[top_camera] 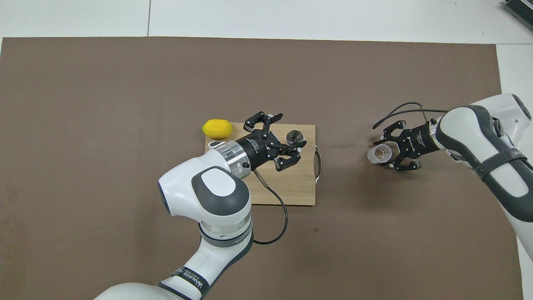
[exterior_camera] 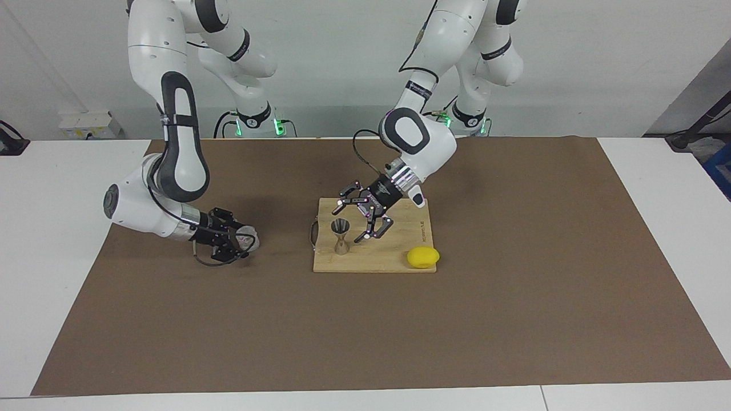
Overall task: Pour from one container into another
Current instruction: 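Lift the glass with the right gripper while the left gripper withdraws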
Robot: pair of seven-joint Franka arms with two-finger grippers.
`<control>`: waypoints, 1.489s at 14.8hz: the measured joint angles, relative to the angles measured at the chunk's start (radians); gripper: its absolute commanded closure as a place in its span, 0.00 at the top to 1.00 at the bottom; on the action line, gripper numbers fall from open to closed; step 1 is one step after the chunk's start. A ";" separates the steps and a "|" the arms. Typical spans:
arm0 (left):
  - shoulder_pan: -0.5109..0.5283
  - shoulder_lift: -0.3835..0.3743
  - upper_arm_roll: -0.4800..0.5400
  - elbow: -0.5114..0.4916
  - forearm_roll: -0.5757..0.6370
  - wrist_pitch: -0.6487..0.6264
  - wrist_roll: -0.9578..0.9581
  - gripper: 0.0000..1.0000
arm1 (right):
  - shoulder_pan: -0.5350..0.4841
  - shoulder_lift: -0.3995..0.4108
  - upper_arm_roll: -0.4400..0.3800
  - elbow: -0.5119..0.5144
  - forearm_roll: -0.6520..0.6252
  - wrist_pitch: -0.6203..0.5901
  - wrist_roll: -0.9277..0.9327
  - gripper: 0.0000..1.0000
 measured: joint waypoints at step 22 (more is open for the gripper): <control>0.492 -0.184 0.028 0.001 1.473 -0.189 0.013 1.00 | 0.314 -0.068 0.011 0.193 -0.140 0.126 0.659 0.00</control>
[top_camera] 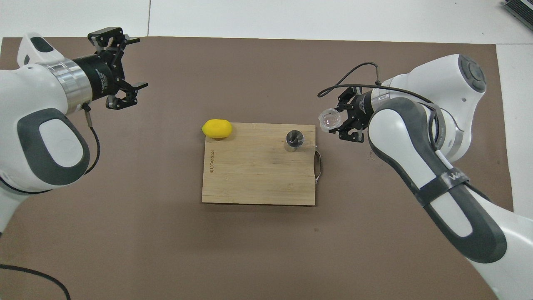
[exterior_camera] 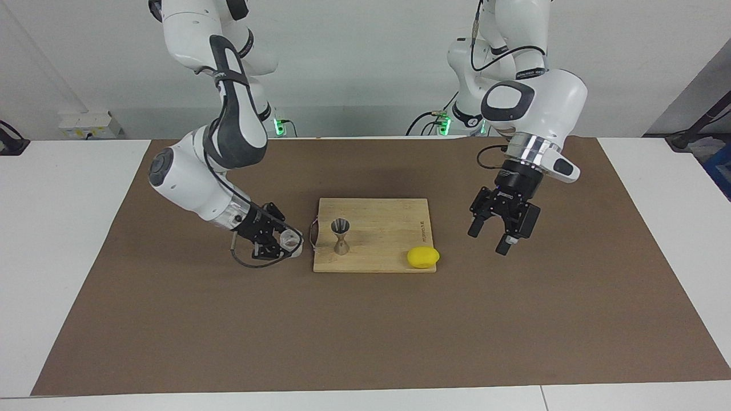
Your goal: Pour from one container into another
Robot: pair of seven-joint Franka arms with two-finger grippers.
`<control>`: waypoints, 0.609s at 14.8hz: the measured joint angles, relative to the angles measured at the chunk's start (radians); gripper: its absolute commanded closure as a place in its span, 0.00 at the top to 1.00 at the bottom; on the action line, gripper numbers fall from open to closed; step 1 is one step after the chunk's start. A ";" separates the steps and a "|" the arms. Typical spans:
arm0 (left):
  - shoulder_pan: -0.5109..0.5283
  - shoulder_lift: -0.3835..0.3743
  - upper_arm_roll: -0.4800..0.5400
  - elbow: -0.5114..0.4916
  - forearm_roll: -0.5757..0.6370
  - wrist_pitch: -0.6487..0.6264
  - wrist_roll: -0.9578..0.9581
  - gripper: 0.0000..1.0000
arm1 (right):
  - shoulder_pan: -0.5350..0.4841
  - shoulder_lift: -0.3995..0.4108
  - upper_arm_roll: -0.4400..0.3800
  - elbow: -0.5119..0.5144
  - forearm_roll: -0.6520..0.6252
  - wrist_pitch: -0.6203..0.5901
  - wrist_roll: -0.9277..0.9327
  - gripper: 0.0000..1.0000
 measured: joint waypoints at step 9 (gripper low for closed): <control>0.100 -0.090 0.005 0.051 0.377 -0.568 0.708 1.00 | 0.125 -0.025 0.002 0.046 -0.270 -0.018 0.038 0.00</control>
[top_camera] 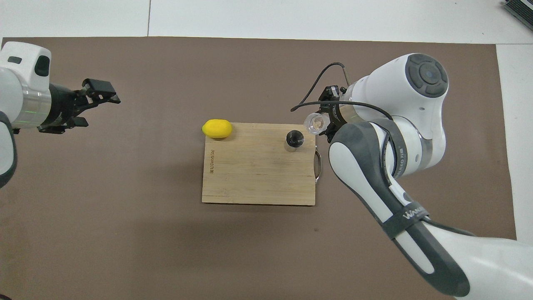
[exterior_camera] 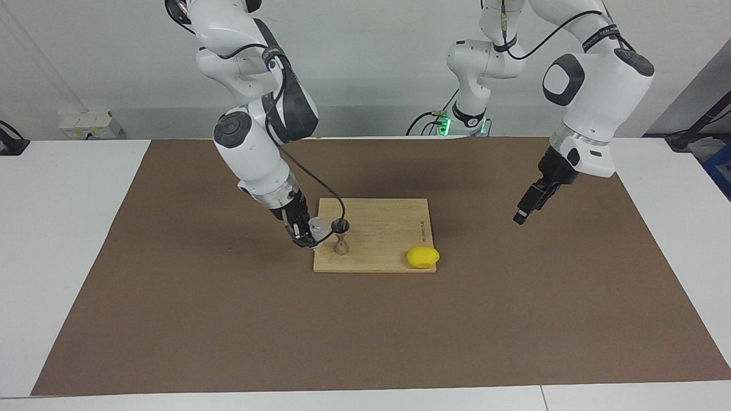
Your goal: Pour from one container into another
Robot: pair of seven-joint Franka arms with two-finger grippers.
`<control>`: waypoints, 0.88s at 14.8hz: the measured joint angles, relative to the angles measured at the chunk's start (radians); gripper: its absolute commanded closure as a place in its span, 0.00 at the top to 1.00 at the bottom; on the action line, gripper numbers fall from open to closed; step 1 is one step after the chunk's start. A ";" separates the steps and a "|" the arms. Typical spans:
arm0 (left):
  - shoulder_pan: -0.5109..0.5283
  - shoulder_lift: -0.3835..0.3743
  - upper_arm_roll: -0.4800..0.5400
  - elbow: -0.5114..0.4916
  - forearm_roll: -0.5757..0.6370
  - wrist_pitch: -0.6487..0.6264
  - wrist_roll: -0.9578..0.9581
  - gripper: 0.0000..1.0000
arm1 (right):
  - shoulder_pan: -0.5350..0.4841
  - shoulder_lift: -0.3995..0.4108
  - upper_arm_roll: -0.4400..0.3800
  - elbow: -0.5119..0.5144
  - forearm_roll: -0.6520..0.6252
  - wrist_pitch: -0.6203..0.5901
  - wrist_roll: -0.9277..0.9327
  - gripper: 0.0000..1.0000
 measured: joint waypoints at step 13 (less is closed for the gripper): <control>0.320 -0.110 -0.284 0.099 0.104 -0.396 0.441 1.00 | 0.103 0.000 0.000 0.042 -0.298 -0.044 0.008 0.00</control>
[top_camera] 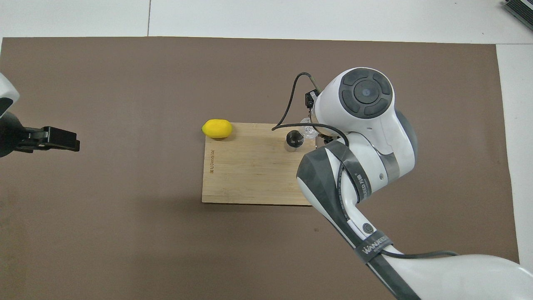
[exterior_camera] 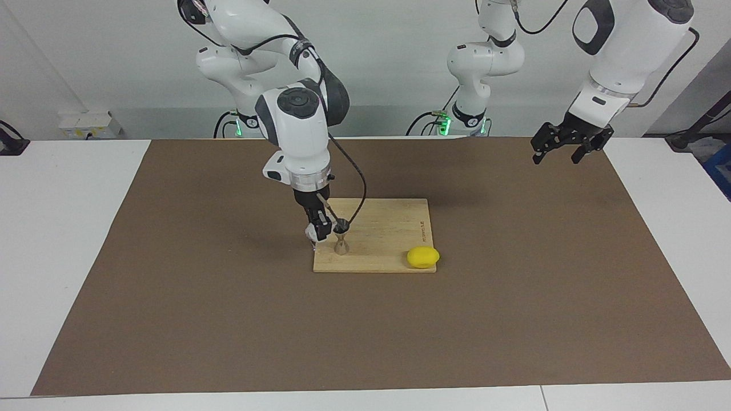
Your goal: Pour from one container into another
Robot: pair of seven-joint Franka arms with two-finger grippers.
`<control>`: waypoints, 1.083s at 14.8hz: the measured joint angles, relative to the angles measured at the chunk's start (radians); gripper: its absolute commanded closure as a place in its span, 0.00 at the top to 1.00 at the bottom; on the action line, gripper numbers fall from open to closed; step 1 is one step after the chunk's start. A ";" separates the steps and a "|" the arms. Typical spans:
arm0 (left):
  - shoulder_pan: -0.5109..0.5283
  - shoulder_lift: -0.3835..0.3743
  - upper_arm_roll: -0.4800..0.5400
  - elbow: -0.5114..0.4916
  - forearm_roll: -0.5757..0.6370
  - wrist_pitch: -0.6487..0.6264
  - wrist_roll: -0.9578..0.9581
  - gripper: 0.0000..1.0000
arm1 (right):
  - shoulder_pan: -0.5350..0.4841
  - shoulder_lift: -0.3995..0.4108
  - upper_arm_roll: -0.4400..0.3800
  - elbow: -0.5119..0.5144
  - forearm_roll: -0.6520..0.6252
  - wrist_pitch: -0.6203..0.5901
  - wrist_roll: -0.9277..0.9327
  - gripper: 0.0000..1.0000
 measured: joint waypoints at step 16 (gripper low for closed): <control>0.017 0.042 -0.019 0.107 0.054 -0.120 0.016 1.00 | 0.082 0.001 0.000 -0.015 -0.283 -0.012 0.000 0.00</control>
